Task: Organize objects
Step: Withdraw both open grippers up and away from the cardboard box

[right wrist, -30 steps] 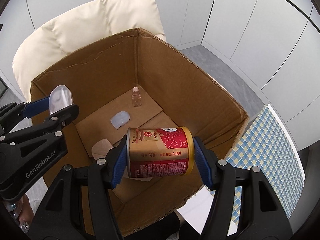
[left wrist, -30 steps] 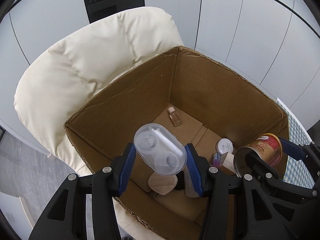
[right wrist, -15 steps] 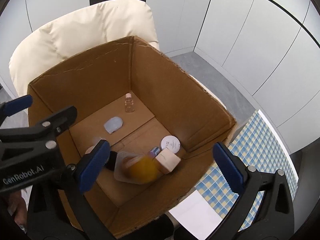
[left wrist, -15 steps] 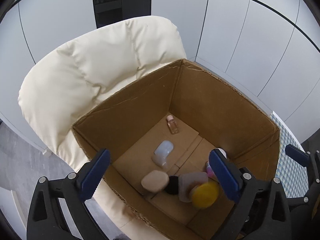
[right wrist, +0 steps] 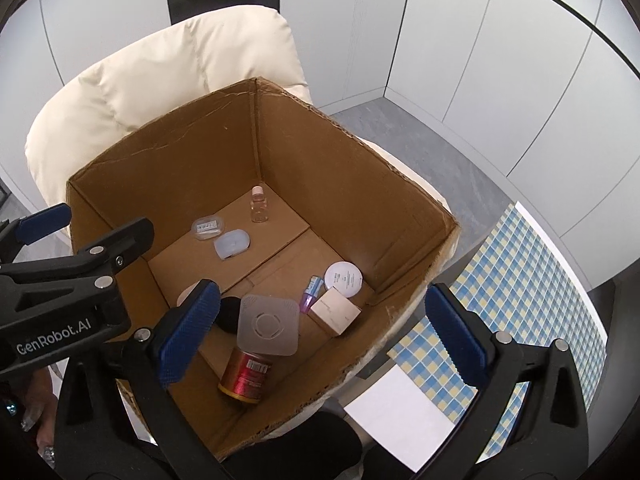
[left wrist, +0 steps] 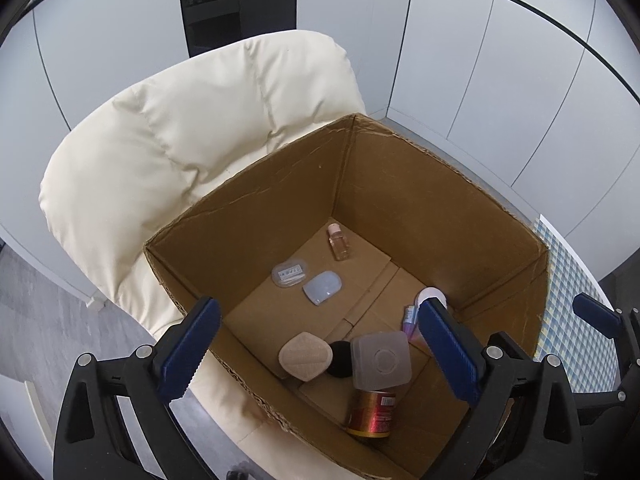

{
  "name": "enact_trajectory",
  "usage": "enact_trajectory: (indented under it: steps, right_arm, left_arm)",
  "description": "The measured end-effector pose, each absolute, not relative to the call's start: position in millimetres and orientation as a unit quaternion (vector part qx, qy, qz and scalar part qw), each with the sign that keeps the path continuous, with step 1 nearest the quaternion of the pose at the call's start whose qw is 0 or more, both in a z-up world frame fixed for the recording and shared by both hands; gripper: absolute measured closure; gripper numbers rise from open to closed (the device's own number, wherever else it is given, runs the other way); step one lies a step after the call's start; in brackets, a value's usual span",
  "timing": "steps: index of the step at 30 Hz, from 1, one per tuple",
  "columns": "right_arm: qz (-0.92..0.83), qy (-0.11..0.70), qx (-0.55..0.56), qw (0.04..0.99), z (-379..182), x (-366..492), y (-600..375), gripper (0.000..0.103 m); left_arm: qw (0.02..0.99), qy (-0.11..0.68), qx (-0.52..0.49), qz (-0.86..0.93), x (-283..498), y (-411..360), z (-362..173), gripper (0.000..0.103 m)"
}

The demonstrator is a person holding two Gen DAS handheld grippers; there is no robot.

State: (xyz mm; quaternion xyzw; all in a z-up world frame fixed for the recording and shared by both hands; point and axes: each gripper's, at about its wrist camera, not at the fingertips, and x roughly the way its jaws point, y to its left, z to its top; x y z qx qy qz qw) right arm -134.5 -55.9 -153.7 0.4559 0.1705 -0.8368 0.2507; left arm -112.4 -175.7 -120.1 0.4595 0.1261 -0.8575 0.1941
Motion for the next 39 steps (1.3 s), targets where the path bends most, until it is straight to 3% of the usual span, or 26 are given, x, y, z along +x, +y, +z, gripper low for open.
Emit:
enact_trajectory:
  steps: [12, 25, 28, 34, 39]
  right_arm:
    - [-0.854, 0.130, 0.480, 0.157, -128, -132, -7, 0.000]
    - [-0.892, 0.024, 0.452, 0.010, 6, -61, 98, 0.000]
    - [-0.888, 0.005, 0.459, -0.012, 25, -42, 113, 0.000]
    - [-0.865, -0.089, 0.494, 0.000, 28, -6, 144, 0.000]
    - [-0.859, -0.108, 0.501, -0.012, 25, 17, 154, 0.000]
  left_arm:
    - [0.140, 0.060, 0.473, -0.867, -118, -130, -72, 0.004]
    - [0.032, -0.082, 0.466, -0.880, -81, -42, 73, 0.000]
    - [0.009, -0.093, 0.477, -0.874, -61, -31, 82, 0.000]
    - [-0.043, -0.007, 0.530, -0.847, -44, -42, 68, 0.001]
    - [0.004, -0.070, 0.518, -0.853, -34, -36, 64, 0.000]
